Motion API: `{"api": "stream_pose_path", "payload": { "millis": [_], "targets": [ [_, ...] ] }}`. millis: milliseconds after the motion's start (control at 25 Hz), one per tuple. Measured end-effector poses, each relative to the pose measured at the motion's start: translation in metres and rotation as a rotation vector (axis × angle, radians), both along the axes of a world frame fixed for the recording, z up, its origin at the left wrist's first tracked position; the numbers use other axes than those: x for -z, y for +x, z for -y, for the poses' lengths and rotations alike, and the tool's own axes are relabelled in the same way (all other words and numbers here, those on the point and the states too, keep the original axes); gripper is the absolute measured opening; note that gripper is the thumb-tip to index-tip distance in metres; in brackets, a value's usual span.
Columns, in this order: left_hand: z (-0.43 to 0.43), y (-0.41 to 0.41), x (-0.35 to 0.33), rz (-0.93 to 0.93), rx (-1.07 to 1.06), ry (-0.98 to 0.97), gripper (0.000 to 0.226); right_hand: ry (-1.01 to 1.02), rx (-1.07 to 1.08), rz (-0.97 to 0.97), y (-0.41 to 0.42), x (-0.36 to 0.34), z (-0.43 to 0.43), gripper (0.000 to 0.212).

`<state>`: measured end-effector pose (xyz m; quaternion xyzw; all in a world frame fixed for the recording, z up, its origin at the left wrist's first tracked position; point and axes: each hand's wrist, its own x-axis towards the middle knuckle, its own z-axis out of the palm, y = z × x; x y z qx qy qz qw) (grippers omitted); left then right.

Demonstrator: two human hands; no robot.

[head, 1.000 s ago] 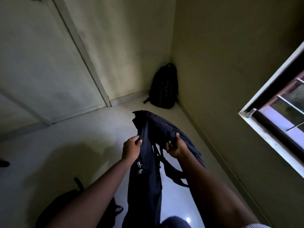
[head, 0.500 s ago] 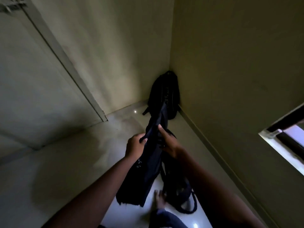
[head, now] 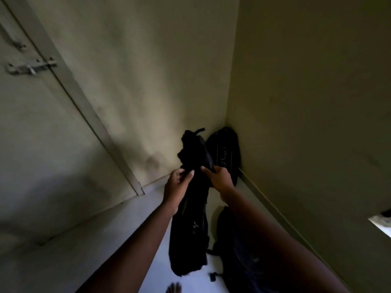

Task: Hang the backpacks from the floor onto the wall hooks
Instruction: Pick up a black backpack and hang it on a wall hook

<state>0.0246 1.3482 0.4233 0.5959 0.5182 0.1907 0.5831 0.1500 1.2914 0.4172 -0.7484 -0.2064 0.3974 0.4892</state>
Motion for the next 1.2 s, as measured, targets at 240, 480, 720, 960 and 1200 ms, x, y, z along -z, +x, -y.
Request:
{"api": "stream_pose_path", "payload": {
  "millis": [240,480,720,960,1200],
  "targets": [
    [-0.078,0.027,-0.045,0.145,-0.122,-0.265,0.081,0.061,-0.111,0.119,-0.016,-0.025,-0.042,0.024],
    [-0.106,0.023,-0.028,0.097,-0.083,-0.093,0.064,0.295,0.147,0.035,-0.025,-0.031,-0.065,0.028],
    [-0.110,0.004,-0.034,-0.011,0.222,0.107,0.045,0.283,0.312,-0.053,-0.027,-0.046,-0.094,0.037],
    [-0.107,-0.009,-0.033,-0.091,0.281,0.226,0.055,0.168,0.483,0.073,-0.030,-0.043,-0.118,0.033],
    [-0.123,-0.014,-0.048,-0.165,0.380,0.133,0.060,0.070,0.419,0.055,-0.029,-0.041,-0.134,0.030]
  ]
}}
